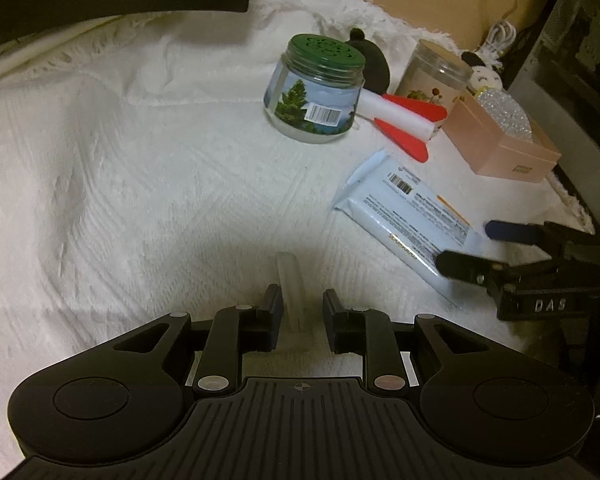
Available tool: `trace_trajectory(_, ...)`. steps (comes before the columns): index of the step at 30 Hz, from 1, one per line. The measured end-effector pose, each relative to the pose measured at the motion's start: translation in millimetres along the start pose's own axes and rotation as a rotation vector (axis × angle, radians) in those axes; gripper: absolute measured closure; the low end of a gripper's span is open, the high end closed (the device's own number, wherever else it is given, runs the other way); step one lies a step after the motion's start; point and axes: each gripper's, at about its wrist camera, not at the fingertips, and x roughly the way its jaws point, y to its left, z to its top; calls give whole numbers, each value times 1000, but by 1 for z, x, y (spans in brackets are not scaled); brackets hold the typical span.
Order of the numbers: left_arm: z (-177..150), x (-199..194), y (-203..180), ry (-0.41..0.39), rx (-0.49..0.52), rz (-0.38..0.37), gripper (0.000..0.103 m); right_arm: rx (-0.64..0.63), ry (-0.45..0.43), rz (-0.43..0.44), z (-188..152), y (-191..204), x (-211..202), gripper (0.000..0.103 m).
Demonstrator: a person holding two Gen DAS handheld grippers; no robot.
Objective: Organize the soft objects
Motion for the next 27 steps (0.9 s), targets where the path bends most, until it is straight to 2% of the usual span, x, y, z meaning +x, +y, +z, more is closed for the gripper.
trace_trajectory(2, -2, -2, -1, 0, 20, -1, 78, -25, 7, -3, -3, 5, -1, 0)
trace_trajectory(6, -6, -4, -7, 12, 63, 2, 78, -153, 29, -69, -7, 27, 2, 0)
trace_trajectory(10, -8, -5, -11, 20, 81, 8, 78, -107, 71, -66, 0, 25, 3, 0)
trace_trajectory(12, -11, -6, -11, 5, 76, 9, 78, -99, 65, -100, -4, 26, 2, 0)
trace_trajectory(15, -14, -7, -8, -14, 49, 4, 78, -113, 50, -85, -7, 25, 1, 0)
trace_trajectory(18, -16, -9, -8, -20, 38, 2, 78, -113, 90, -84, 0, 24, 3, 0)
trace_trajectory(27, -16, -13, -7, 21, 65, -23, 78, -182, 131, -50, 24, 30, 15, 1)
